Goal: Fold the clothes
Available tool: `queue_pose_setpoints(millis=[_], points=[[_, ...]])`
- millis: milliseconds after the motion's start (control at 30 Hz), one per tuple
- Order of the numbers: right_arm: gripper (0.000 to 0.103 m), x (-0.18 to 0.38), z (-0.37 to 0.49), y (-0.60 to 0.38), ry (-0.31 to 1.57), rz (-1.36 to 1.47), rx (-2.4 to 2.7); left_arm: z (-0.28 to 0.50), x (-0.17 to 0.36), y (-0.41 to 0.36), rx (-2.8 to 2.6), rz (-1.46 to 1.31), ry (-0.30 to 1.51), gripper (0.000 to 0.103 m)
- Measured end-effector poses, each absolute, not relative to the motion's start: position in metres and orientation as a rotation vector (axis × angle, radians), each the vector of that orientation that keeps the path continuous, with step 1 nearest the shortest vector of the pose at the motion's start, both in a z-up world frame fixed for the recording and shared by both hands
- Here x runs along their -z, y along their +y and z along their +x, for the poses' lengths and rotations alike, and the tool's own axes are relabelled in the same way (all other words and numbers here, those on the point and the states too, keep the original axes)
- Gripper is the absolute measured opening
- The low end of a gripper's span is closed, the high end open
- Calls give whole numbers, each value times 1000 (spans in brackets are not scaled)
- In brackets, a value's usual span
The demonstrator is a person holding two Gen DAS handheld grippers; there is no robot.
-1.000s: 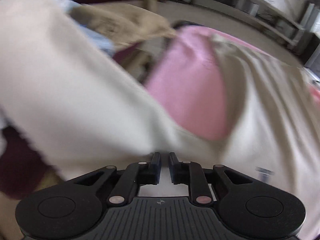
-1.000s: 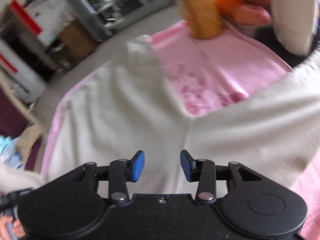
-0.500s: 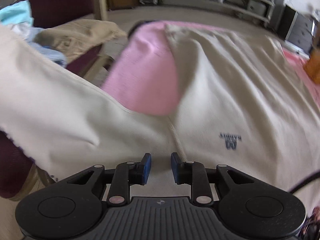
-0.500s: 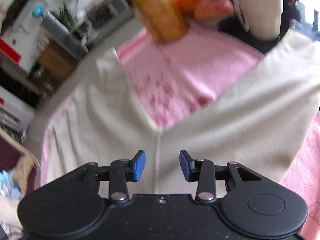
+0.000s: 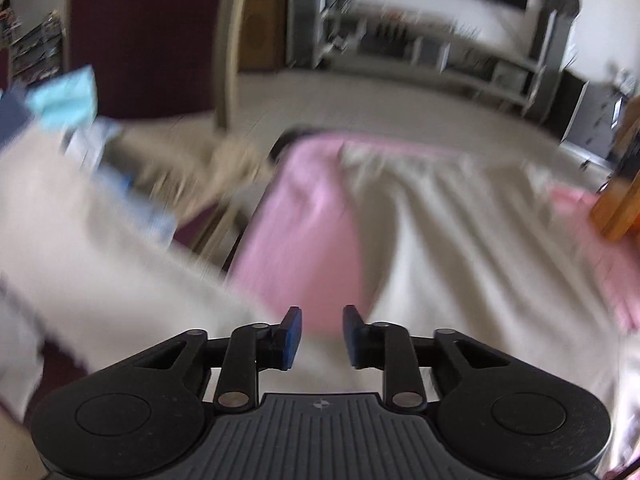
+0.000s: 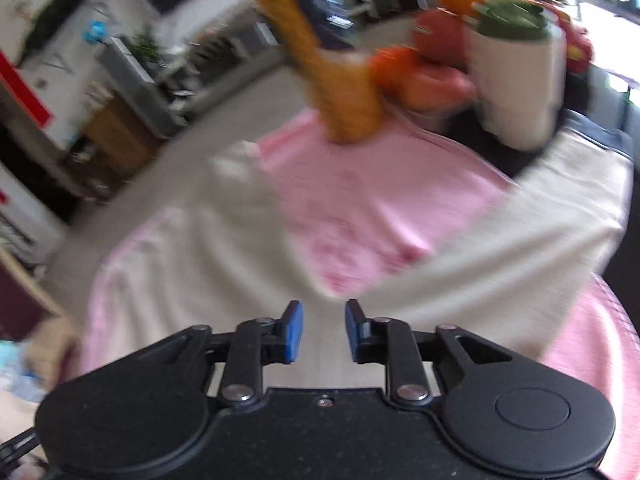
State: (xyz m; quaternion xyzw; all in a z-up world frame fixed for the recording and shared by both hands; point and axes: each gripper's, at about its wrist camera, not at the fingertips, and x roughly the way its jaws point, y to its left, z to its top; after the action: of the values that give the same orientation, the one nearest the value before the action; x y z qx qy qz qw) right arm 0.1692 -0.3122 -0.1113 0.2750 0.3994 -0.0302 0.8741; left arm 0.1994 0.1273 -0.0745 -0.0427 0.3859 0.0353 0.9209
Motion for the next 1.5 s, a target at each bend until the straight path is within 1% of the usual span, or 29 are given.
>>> queue_pose_setpoints(millis=[33,167,200,267,300,333,367,400,500,533,567,600,667,733,767,833,867,900,933,967,1000,1033,1067,1133,1233,1300,1367,1500], points=[[37,99,178,-304,827,565,33,212,69,126,-68,-89,786,45],[47,59,220,-271,783,495,-53,272,60,128,-84,-115,790,46],[48,54,232,-264,768,473,-60,288,61,130,-92,-132,795,46],[48,52,262,-253,748,425,-45,324,73,133,-115,-163,804,46],[46,55,279,-249,748,403,-34,340,81,133,-131,-167,807,46],[30,62,298,-247,763,390,-28,355,89,134,-147,-168,809,45],[19,72,316,-248,785,392,-25,368,97,134,-157,-171,811,44],[12,81,335,-249,807,394,-23,379,104,135,-165,-174,812,45],[14,105,377,-254,819,432,-8,415,126,136,-146,-200,815,46],[23,113,389,-256,817,440,-3,426,133,137,-133,-218,816,47],[29,120,399,-258,814,448,4,436,137,137,-119,-231,815,48],[33,127,408,-259,809,456,15,444,142,136,-105,-241,813,49],[33,140,425,-259,799,459,31,459,150,131,-73,-223,826,52],[33,150,440,-256,801,440,55,473,159,125,-50,-190,845,53],[33,155,447,-254,804,428,66,478,164,122,-49,-167,855,48],[32,163,458,-255,796,409,72,481,167,115,-40,-109,843,44],[32,167,463,-254,788,400,74,482,169,112,-35,-78,833,30],[32,169,468,-252,782,385,76,482,169,110,-31,-56,826,23],[32,172,474,-249,782,370,80,483,168,108,-28,-39,820,11],[31,175,479,-247,794,355,84,483,168,107,-25,-24,815,7],[22,179,482,-245,803,347,86,481,166,105,-26,-3,804,6],[7,181,484,-243,810,354,82,477,163,102,-35,27,778,6],[7,181,482,-241,796,351,82,472,159,99,-47,60,746,6],[5,170,464,-236,693,312,98,460,146,88,-63,151,661,6],[3,148,428,-232,502,233,157,444,131,62,-92,347,512,6],[3,139,411,-224,396,146,208,442,132,43,-115,457,448,6],[3,139,411,-219,391,94,229,448,143,27,-137,557,424,6],[3,161,433,-219,502,75,237,473,187,17,-185,623,533,7]])
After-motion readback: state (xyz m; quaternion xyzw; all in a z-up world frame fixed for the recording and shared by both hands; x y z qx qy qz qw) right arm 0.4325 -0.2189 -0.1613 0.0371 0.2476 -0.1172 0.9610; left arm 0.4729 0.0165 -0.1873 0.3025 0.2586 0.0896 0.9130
